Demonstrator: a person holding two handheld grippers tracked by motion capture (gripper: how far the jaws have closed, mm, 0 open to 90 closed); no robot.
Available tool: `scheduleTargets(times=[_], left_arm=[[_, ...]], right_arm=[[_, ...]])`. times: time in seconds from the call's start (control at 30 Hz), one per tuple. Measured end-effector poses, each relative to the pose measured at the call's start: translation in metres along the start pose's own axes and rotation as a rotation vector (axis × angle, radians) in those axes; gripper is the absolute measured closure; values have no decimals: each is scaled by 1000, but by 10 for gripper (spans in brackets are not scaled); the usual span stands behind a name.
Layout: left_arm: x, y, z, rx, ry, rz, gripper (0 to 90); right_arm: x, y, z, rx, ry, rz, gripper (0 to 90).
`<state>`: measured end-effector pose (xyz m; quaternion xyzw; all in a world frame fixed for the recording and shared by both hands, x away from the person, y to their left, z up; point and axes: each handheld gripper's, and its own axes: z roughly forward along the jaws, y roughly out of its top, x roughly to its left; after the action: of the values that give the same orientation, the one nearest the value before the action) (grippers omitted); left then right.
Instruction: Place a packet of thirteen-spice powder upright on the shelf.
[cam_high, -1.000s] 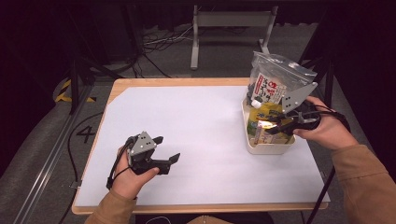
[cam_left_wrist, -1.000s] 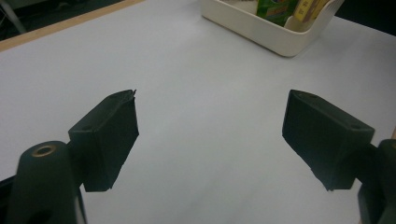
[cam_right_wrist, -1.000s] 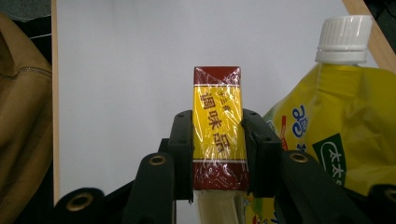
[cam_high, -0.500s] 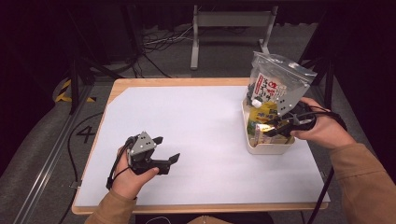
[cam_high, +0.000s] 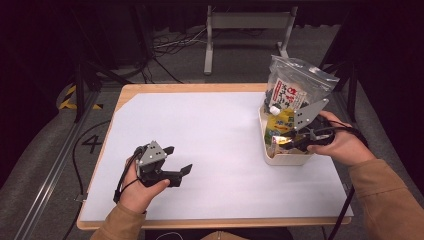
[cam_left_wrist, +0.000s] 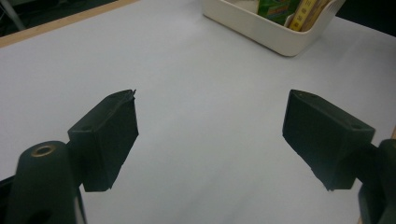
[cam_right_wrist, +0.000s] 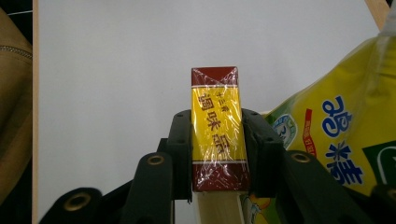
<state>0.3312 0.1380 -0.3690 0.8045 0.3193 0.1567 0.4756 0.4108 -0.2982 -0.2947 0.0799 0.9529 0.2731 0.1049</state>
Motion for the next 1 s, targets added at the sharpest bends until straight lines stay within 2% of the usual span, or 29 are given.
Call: scheduleTargets(times=[0.33, 0.43, 0.63, 0.7, 1.0], left_arm=[[1, -1, -1, 2, -1, 0, 189], [1, -2, -1, 0, -1, -14, 189], [2, -2, -2, -1, 1, -8, 187], [2, -3, -4, -5, 5, -14, 185], [3, -9, -12, -15, 11, -3, 170]], right_arm=[[3, -11, 15, 30, -16, 25, 643], [3, -14, 21, 46, -27, 31, 638], [4, -16, 21, 39, -39, 49, 601], [5, -17, 18, 17, -50, 65, 546], [20, -25, 2, -87, -109, 107, 443]])
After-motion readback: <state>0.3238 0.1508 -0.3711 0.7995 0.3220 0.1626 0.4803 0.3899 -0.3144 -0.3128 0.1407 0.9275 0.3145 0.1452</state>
